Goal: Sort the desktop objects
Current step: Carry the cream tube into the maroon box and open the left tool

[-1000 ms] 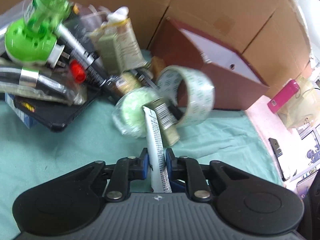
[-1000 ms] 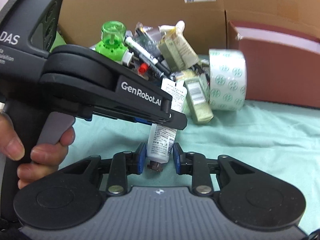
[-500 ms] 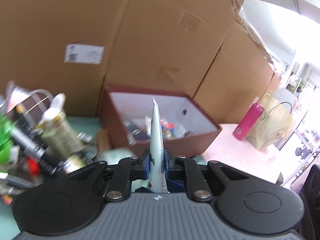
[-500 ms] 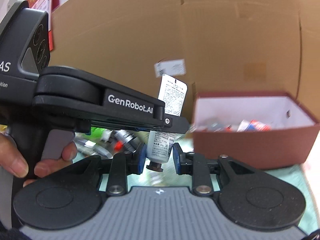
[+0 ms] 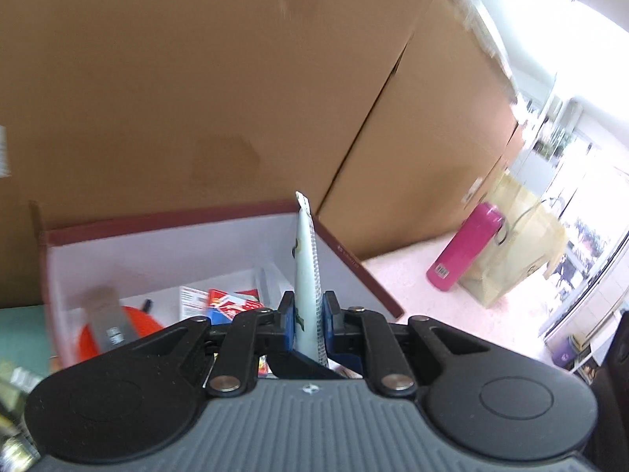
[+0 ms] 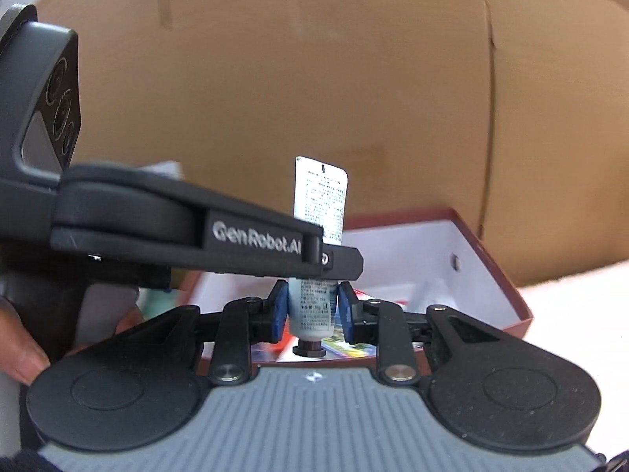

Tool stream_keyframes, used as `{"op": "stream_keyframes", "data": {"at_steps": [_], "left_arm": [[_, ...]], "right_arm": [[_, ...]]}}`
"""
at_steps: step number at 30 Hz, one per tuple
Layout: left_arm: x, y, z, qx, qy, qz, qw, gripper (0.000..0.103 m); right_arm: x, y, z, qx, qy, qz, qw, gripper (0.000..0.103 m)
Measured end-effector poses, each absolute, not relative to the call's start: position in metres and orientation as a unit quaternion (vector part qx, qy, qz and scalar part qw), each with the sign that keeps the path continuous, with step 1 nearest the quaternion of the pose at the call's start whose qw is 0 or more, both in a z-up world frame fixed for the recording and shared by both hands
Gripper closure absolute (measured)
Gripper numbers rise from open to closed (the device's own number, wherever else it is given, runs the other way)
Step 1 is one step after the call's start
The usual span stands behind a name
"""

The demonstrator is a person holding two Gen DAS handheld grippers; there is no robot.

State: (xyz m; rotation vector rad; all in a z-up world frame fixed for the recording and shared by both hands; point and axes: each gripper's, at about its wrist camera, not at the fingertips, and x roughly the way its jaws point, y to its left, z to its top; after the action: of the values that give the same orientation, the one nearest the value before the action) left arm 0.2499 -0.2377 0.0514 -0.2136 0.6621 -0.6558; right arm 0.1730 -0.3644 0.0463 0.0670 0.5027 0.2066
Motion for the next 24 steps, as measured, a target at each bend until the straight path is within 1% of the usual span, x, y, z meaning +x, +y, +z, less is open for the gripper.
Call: {"op": "stream_keyframes", "data": {"at_steps": [7, 12, 14, 16, 17, 18, 19, 20, 21, 23, 24], "left_arm": [[0.291, -0.273, 0.022, -0.100, 0.358, -0.324, 0.870, 0.090], [0.304, -0.284, 0.013, -0.085, 0.367, -0.324, 0.868, 0.090], [0.308, -0.283, 0.011, -0.085, 0.371, -0.319, 0.868, 0.090], [0.307, -0.278, 0.011, -0.084, 0.367, -0.313, 0.872, 0.078], [0.307, -0.277, 0.013, -0.083, 0.364, -0.311, 0.874, 0.055], [0.306, -0.274, 0.014, -0.085, 0.359, -0.308, 0.877, 0.031], [0.304, -0.271, 0.015, -0.087, 0.352, -0.305, 0.881, 0.023], [0.304, -0.268, 0.017, -0.090, 0.343, -0.302, 0.885, 0.015], [0.303, -0.265, 0.020, -0.091, 0.338, -0.301, 0.887, 0.013], [0.298, -0.261, 0.024, -0.089, 0.336, -0.297, 0.890, 0.009], [0.295, -0.259, 0.027, -0.086, 0.334, -0.297, 0.890, 0.008]], "right_arm": [[0.222, -0.383, 0.017, 0.012, 0.298, 0.056, 0.953, 0.078], [0.236, -0.392, 0.005, 0.022, 0.318, 0.033, 0.947, 0.078], [0.241, -0.392, 0.002, 0.009, 0.321, 0.023, 0.947, 0.078], [0.243, -0.391, -0.001, 0.005, 0.320, 0.021, 0.947, 0.077], [0.243, -0.390, -0.002, 0.003, 0.320, 0.022, 0.947, 0.076], [0.242, -0.388, -0.002, 0.000, 0.318, 0.021, 0.948, 0.073], [0.241, -0.386, -0.003, -0.001, 0.315, 0.019, 0.949, 0.068], [0.240, -0.385, -0.003, -0.002, 0.313, 0.016, 0.950, 0.051], [0.239, -0.383, -0.003, -0.002, 0.312, 0.014, 0.950, 0.044], [0.236, -0.381, -0.004, -0.002, 0.309, 0.014, 0.951, 0.040], [0.235, -0.380, -0.004, 0.000, 0.307, 0.012, 0.952, 0.034]]}}
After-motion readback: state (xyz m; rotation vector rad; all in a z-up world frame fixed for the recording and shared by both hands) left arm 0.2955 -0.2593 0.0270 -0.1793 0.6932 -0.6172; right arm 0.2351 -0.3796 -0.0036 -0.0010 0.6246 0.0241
